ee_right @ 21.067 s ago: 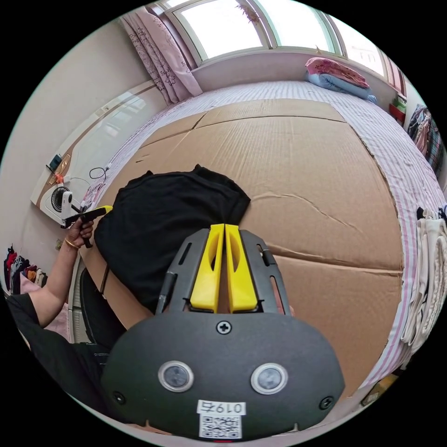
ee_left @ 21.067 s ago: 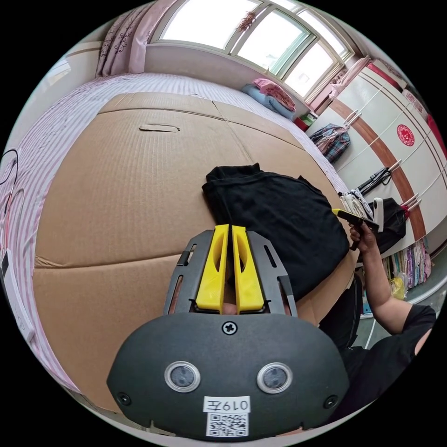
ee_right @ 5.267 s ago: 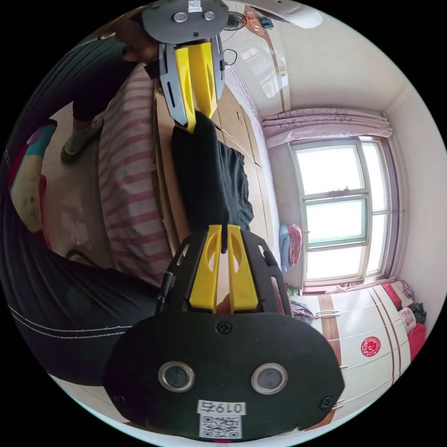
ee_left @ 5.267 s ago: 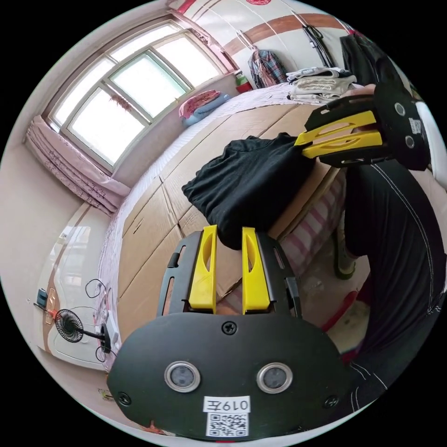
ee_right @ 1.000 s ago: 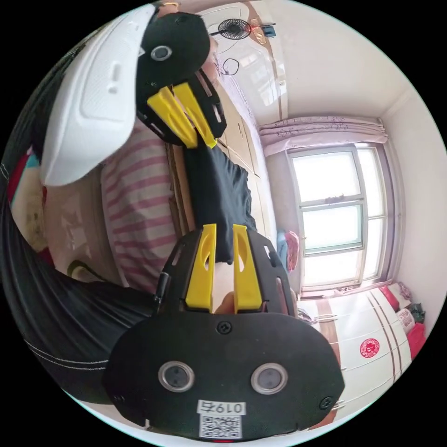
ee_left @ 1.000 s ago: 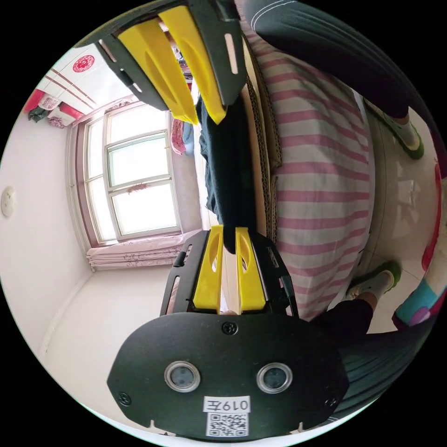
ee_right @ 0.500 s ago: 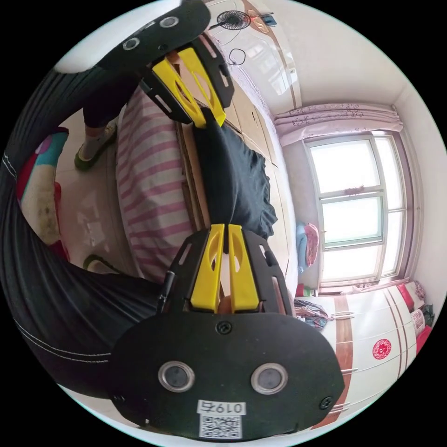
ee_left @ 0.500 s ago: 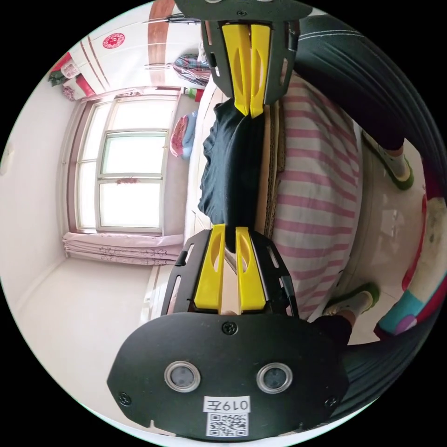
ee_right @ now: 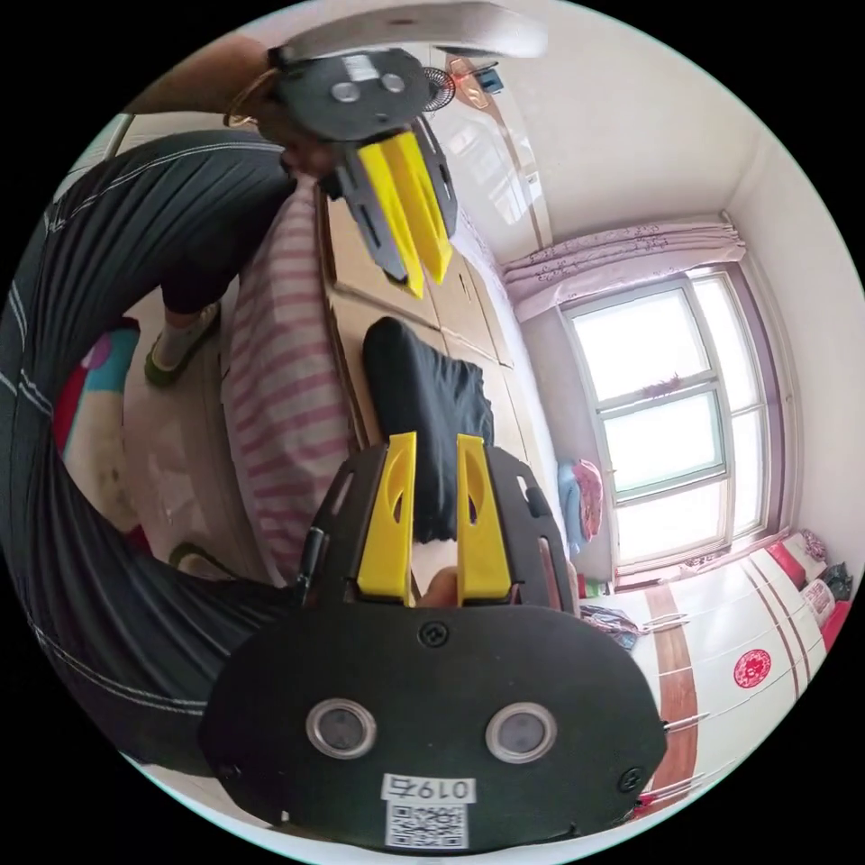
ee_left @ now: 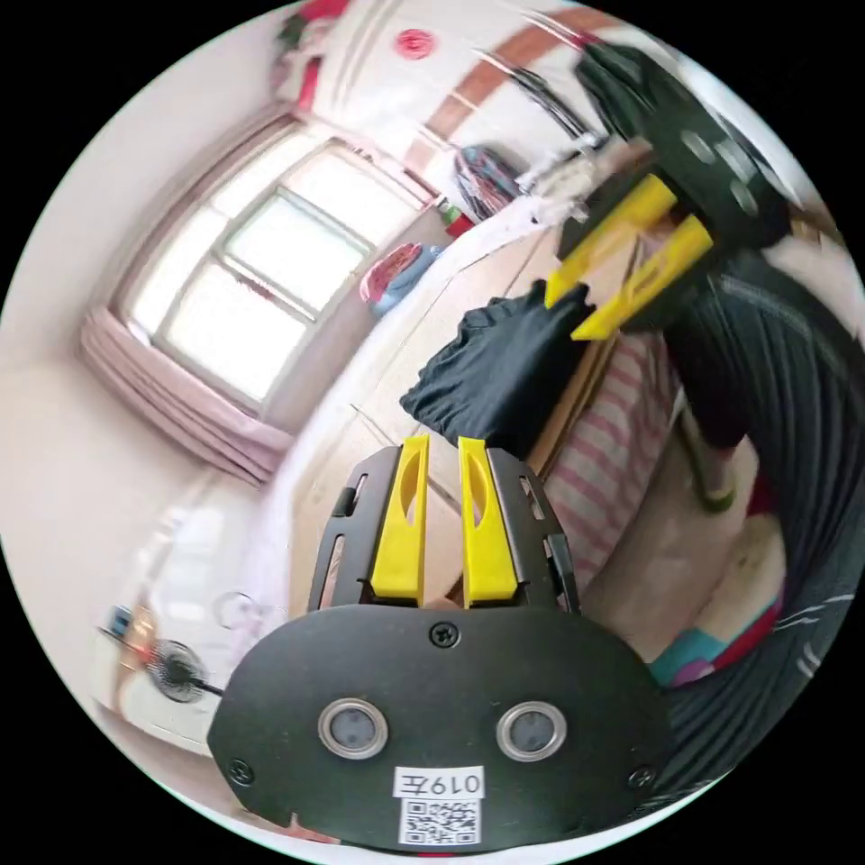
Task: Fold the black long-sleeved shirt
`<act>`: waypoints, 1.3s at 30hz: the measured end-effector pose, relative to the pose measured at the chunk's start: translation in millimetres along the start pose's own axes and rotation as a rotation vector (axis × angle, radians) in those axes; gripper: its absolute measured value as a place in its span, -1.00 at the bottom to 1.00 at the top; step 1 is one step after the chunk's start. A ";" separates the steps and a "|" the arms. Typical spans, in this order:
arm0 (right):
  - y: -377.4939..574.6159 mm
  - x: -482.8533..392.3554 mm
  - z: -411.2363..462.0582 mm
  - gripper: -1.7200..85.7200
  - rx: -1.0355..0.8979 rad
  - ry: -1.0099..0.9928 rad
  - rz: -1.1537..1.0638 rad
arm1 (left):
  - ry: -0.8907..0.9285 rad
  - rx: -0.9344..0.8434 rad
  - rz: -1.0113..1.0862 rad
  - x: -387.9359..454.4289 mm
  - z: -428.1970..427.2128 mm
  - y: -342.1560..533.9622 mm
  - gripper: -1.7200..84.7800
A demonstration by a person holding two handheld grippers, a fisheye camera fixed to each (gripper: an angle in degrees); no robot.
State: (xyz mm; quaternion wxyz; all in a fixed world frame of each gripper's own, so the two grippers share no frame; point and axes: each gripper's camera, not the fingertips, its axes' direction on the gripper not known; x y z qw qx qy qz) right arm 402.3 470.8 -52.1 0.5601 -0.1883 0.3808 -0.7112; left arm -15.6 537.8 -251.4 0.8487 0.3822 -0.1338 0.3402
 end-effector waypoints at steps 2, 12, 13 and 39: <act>-16.3 -3.9 10.4 -0.78 0.025 -0.007 0.026 | 0.215 0.008 -0.207 -70.3 57.9 22.4 -0.80; -79.5 -42.6 37.1 -0.78 0.037 0.013 -0.035 | 0.916 -0.176 -1.006 -267.9 531.8 170.8 -0.79; -83.2 -45.9 37.9 -0.79 0.038 0.009 -0.034 | 0.927 -0.185 -1.015 -268.8 553.0 176.1 -0.79; -148.9 -84.4 40.2 -0.98 0.023 -0.075 -0.084 | 0.961 -0.300 -0.884 -66.5 996.6 310.8 -0.93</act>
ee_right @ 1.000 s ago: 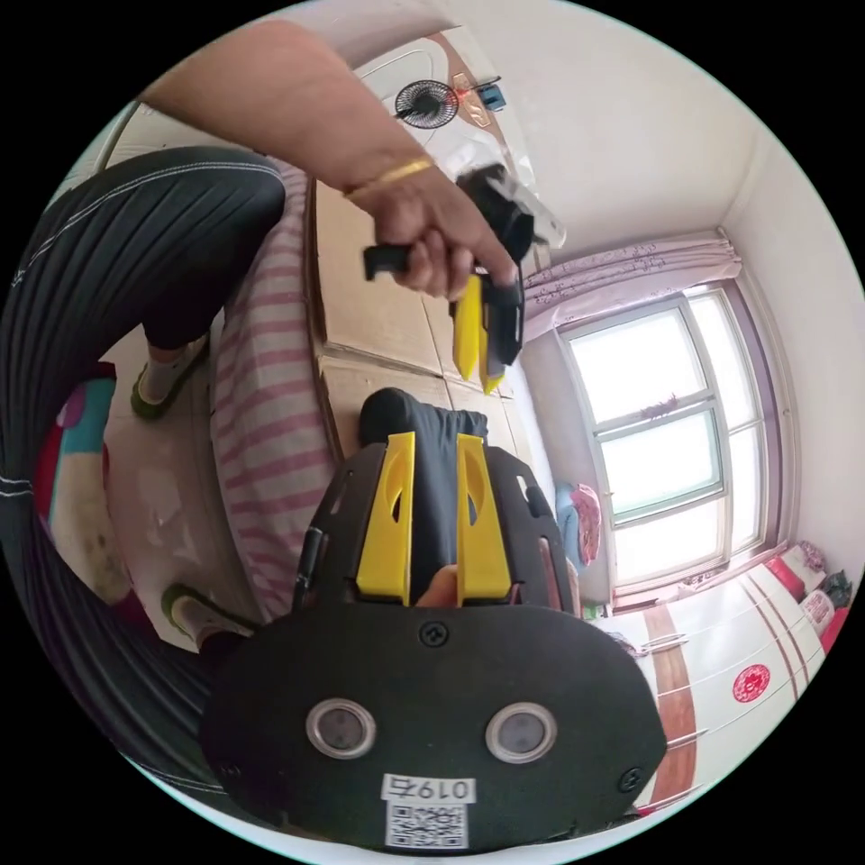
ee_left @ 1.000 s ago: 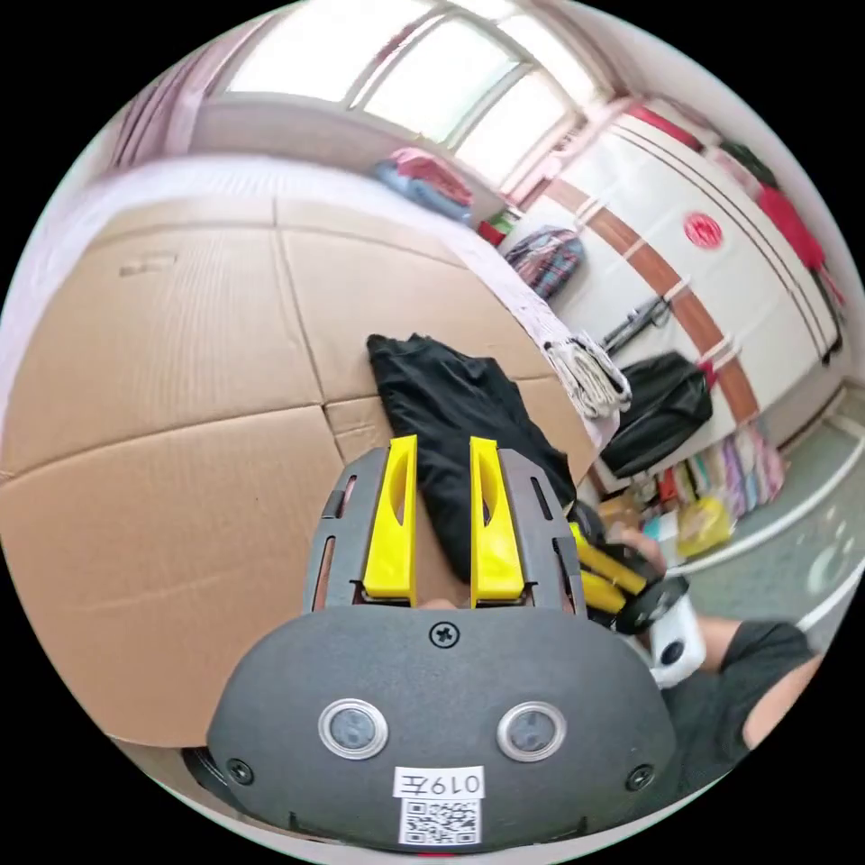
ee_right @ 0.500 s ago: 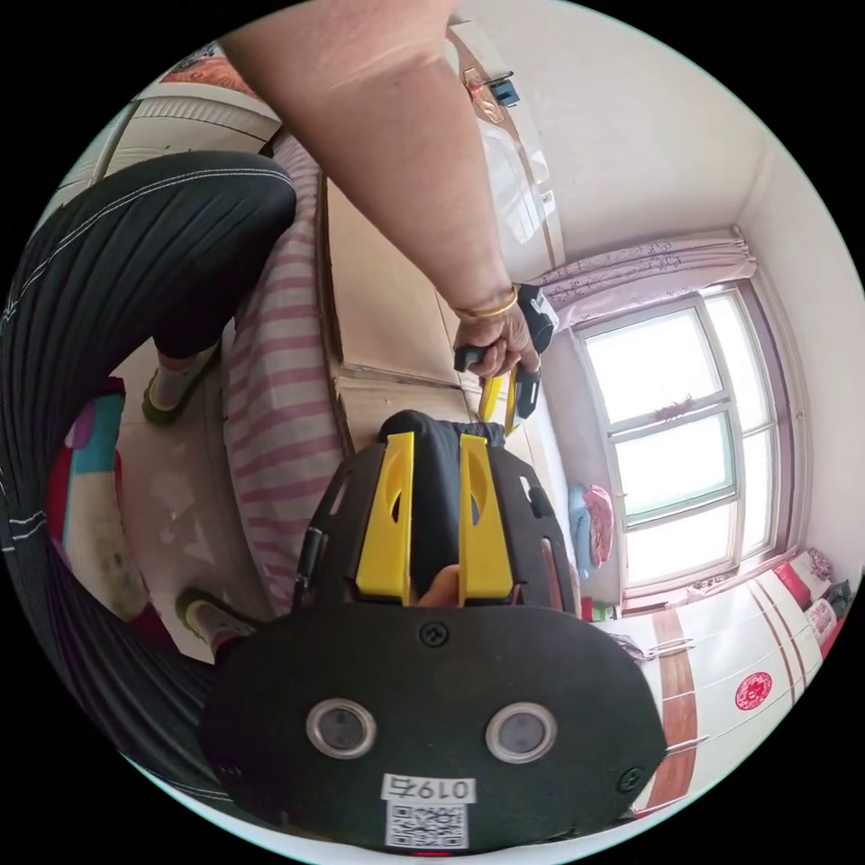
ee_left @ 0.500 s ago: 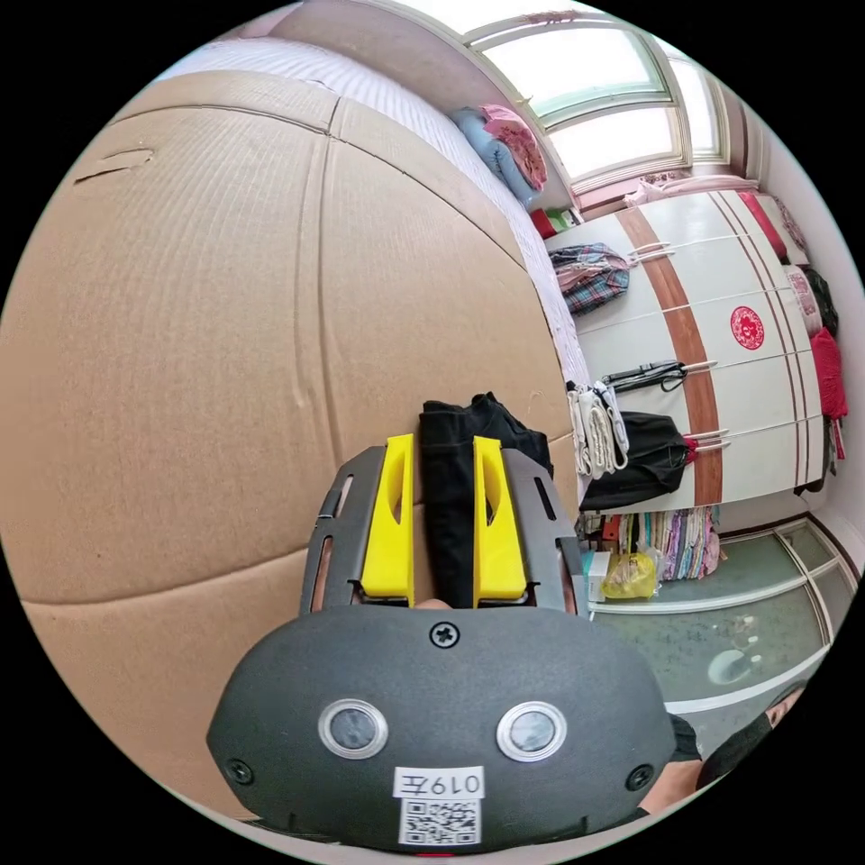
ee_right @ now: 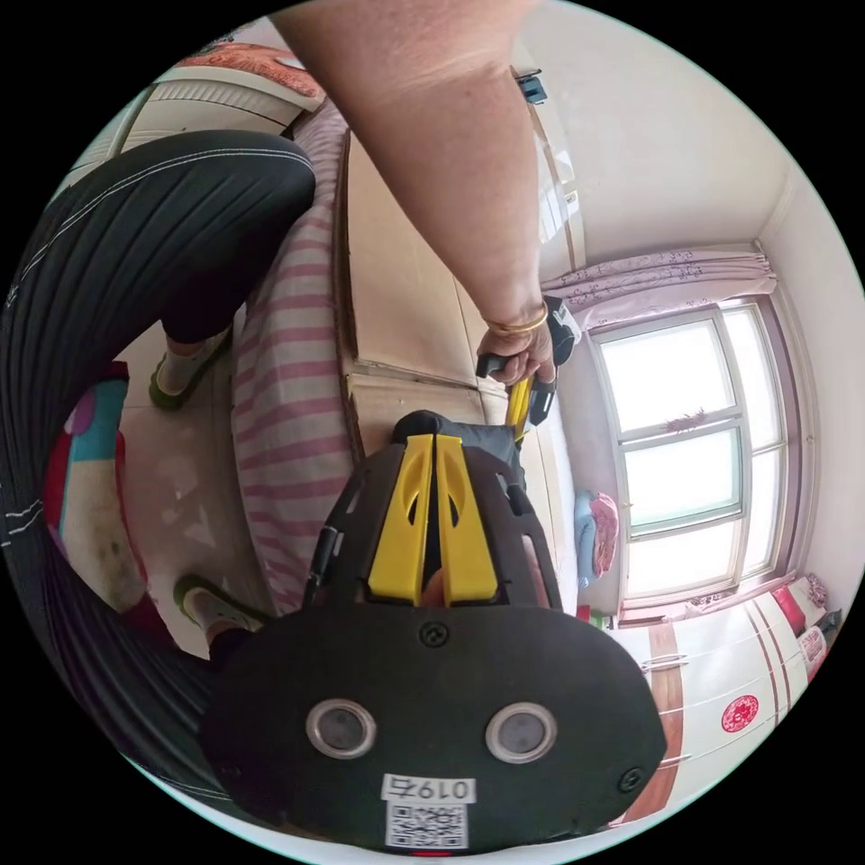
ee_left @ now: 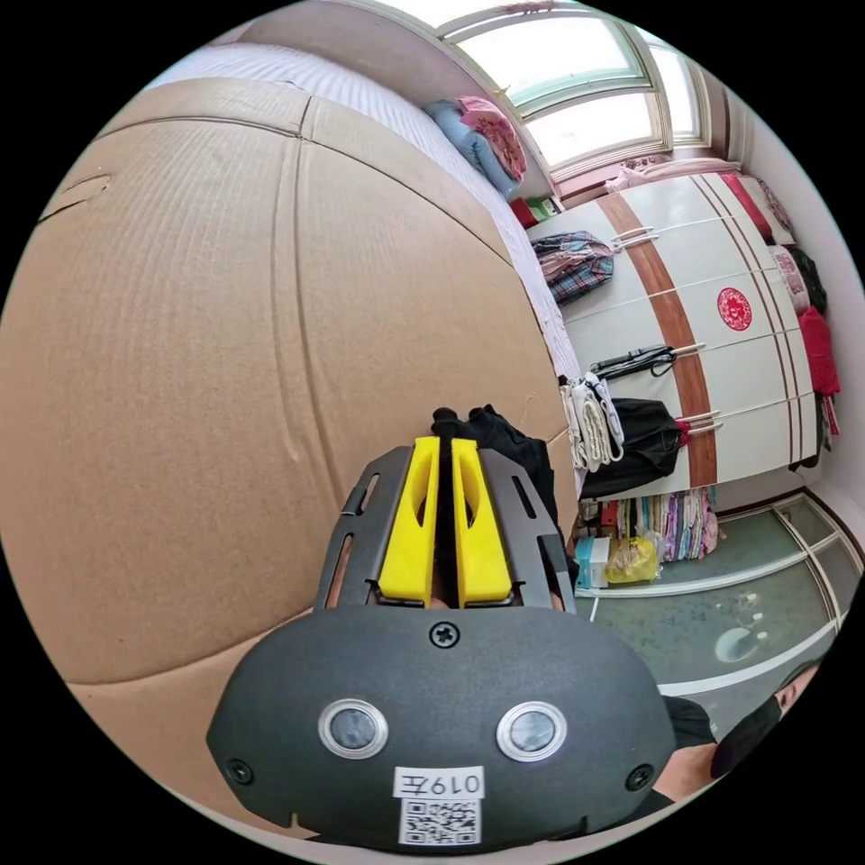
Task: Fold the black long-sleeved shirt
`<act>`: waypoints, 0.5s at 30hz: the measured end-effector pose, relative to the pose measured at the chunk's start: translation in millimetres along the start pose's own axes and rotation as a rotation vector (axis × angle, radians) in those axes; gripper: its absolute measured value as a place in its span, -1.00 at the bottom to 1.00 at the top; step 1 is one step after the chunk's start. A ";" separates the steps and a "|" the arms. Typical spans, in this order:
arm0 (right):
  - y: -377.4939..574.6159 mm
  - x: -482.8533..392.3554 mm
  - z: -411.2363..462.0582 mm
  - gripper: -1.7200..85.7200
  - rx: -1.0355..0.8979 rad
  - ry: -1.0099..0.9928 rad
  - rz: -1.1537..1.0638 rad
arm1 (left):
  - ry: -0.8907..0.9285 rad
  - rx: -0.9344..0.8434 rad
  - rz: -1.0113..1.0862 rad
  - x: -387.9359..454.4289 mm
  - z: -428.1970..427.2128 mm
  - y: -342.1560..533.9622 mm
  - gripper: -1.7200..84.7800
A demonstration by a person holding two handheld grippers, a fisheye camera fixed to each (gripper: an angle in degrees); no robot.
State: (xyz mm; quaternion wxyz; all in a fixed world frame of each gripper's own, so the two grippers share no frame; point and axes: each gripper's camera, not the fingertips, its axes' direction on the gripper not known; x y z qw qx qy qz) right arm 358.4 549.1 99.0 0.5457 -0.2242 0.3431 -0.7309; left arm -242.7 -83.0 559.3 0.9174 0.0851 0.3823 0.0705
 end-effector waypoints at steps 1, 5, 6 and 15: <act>-2.9 -0.8 -0.3 -0.98 0.000 -0.009 -0.008 | -0.010 -0.002 -0.004 -2.7 7.3 0.7 -0.93; -15.2 -0.1 0.5 -0.98 0.004 -0.023 -0.026 | -0.033 -0.004 -0.019 -19.3 55.6 9.2 -0.93; -17.2 0.0 -0.4 -0.98 0.008 -0.024 -0.031 | -0.041 0.000 -0.020 -20.7 66.6 12.2 -0.93; -49.0 -15.6 -5.4 -0.97 0.008 0.051 -0.025 | -0.060 0.008 0.009 -13.8 144.6 45.9 -0.94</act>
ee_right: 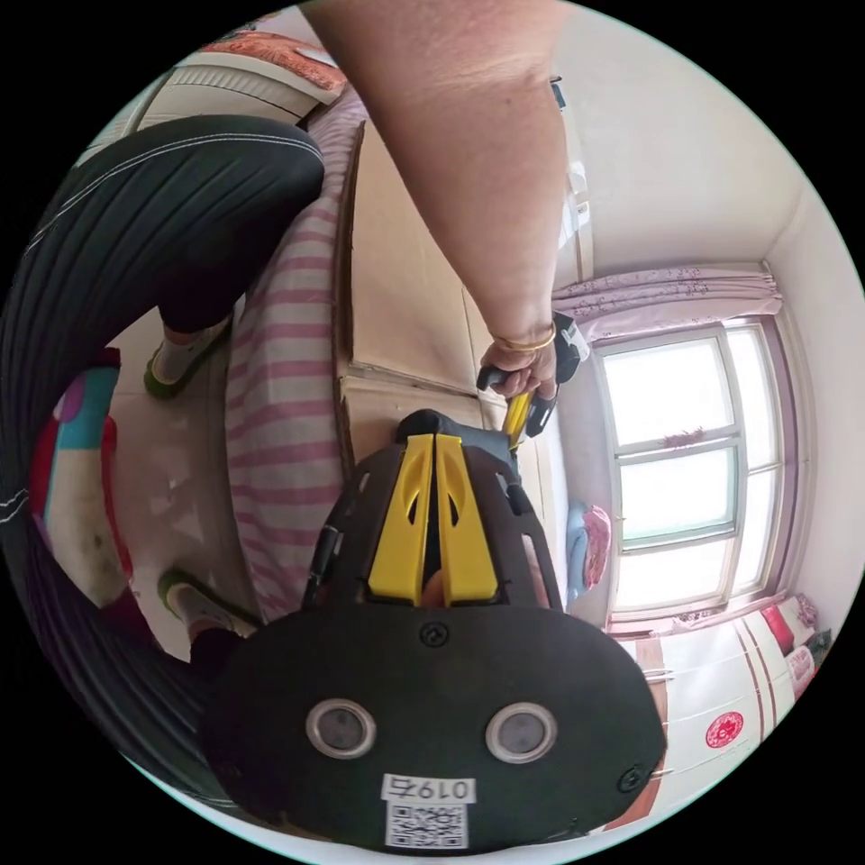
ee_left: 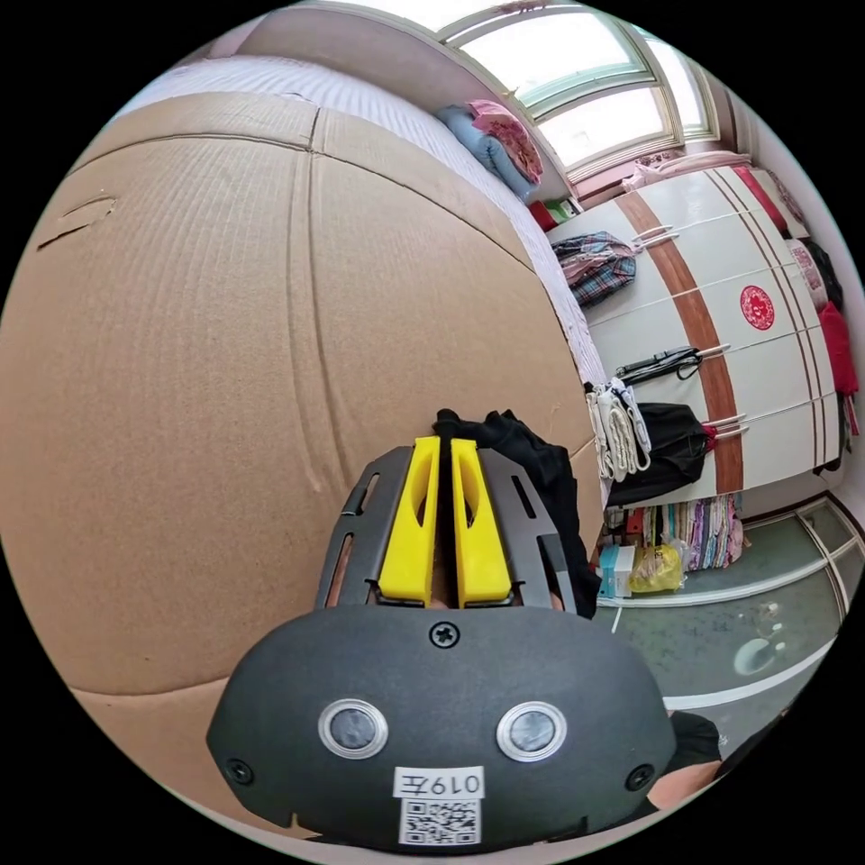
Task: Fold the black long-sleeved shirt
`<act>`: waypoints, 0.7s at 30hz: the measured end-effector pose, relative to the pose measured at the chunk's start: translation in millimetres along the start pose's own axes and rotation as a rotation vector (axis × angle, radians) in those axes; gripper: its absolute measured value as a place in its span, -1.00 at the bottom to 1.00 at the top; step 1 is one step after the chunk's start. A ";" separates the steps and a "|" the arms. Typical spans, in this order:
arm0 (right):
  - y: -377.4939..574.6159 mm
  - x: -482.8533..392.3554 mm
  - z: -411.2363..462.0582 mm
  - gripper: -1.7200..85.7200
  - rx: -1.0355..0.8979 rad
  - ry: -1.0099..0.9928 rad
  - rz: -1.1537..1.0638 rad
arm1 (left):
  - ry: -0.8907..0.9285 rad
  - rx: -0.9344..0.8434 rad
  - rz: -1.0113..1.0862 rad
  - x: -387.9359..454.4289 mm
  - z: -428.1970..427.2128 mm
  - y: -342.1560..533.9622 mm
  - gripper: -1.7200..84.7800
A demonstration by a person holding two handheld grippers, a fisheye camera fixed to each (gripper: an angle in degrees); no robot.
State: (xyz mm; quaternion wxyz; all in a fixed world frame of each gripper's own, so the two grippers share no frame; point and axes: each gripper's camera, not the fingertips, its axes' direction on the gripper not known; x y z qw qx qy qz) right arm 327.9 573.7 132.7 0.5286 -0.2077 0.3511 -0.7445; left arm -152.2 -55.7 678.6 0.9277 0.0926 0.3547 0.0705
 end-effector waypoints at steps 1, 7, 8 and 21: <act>-4.1 -1.2 -2.4 -0.96 0.000 0.028 0.024 | 0.008 -0.001 -0.001 0.6 3.6 2.4 -0.94; -29.6 -1.9 -20.7 -0.79 -0.048 0.039 0.044 | 0.084 0.003 -0.002 9.4 35.1 25.9 -0.94; -34.5 -3.9 -23.0 -0.77 -0.067 0.055 0.029 | 0.092 0.004 0.004 13.4 40.3 30.3 -0.94; -83.4 -1.5 -15.6 -0.83 -0.185 0.075 -0.120 | 0.097 -0.019 0.015 57.1 95.1 66.7 -0.94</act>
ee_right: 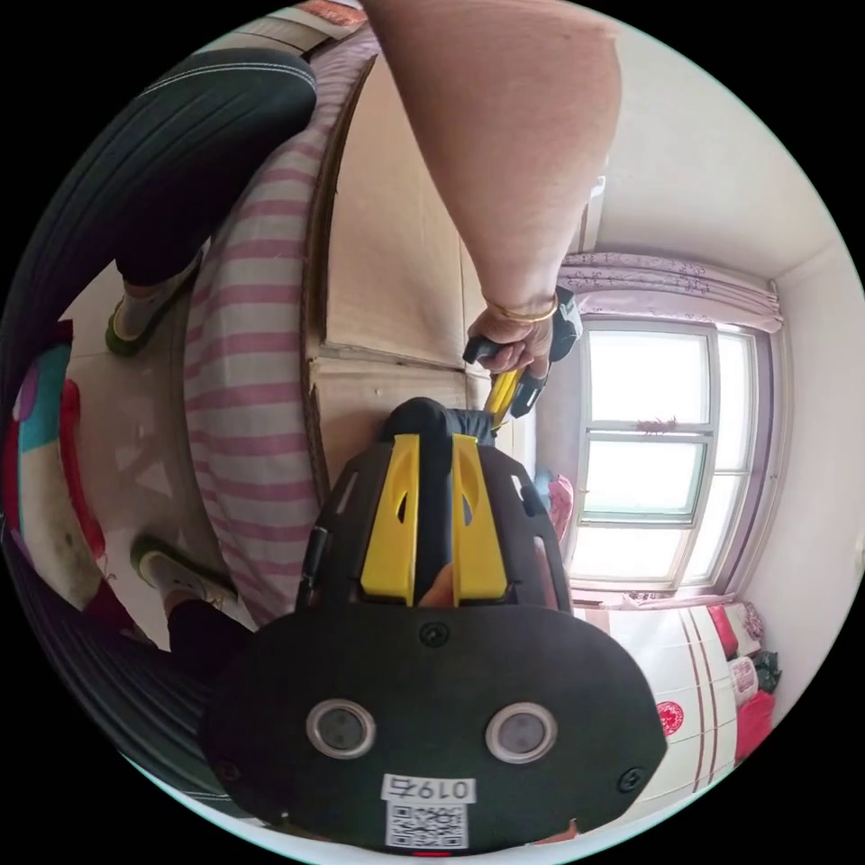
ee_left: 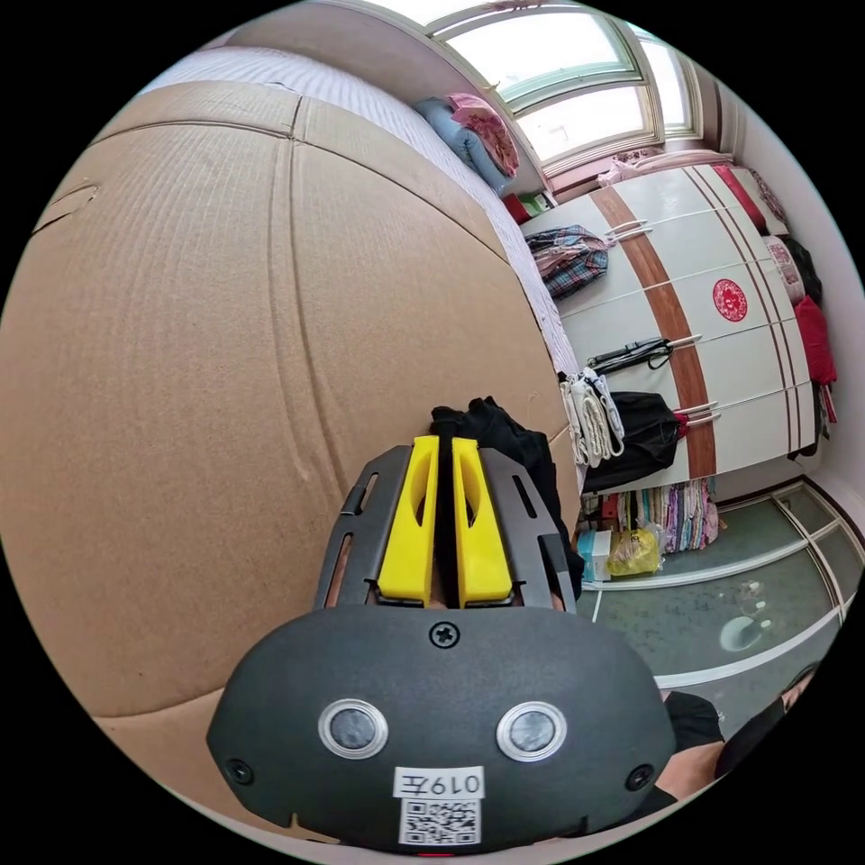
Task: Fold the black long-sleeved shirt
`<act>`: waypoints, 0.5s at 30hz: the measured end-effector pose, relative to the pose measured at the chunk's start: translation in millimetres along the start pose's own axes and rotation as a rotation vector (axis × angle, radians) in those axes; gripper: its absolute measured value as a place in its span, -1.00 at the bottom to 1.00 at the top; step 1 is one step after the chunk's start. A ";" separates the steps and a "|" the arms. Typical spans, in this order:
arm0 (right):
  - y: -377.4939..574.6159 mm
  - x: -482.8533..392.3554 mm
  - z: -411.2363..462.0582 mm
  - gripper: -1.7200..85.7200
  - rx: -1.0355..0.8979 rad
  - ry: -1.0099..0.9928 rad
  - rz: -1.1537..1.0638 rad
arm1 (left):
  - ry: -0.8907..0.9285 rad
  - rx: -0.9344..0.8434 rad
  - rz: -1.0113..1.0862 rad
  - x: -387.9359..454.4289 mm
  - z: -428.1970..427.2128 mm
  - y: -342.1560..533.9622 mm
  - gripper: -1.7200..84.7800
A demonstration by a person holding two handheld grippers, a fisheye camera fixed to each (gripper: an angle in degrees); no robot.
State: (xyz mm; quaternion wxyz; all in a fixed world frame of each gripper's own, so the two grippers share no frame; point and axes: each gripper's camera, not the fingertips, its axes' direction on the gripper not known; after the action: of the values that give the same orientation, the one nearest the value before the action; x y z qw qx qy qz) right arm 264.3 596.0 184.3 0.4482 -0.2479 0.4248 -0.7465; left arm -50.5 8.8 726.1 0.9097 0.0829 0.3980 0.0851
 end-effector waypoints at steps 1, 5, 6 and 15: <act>0.6 2.7 -4.7 -0.85 0.012 -0.004 -0.003 | -0.009 0.003 -0.002 2.5 0.1 1.2 -0.94; 16.2 28.6 -26.9 -0.88 0.081 -0.095 0.039 | -0.094 -0.001 0.028 32.8 -2.5 2.7 -0.94; 18.7 32.4 -29.5 -0.88 0.092 -0.108 0.048 | -0.119 0.000 0.032 41.9 -2.5 2.6 -0.94; 30.3 35.9 -41.4 -0.87 0.120 -0.034 0.055 | -0.114 -0.022 0.045 81.6 -1.6 13.7 -0.93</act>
State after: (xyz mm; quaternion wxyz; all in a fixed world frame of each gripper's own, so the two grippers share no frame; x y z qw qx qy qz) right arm 230.1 574.3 136.6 0.4899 -0.2214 0.3784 -0.7535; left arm 1.6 40.3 670.1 0.9296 0.0867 0.3424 0.1052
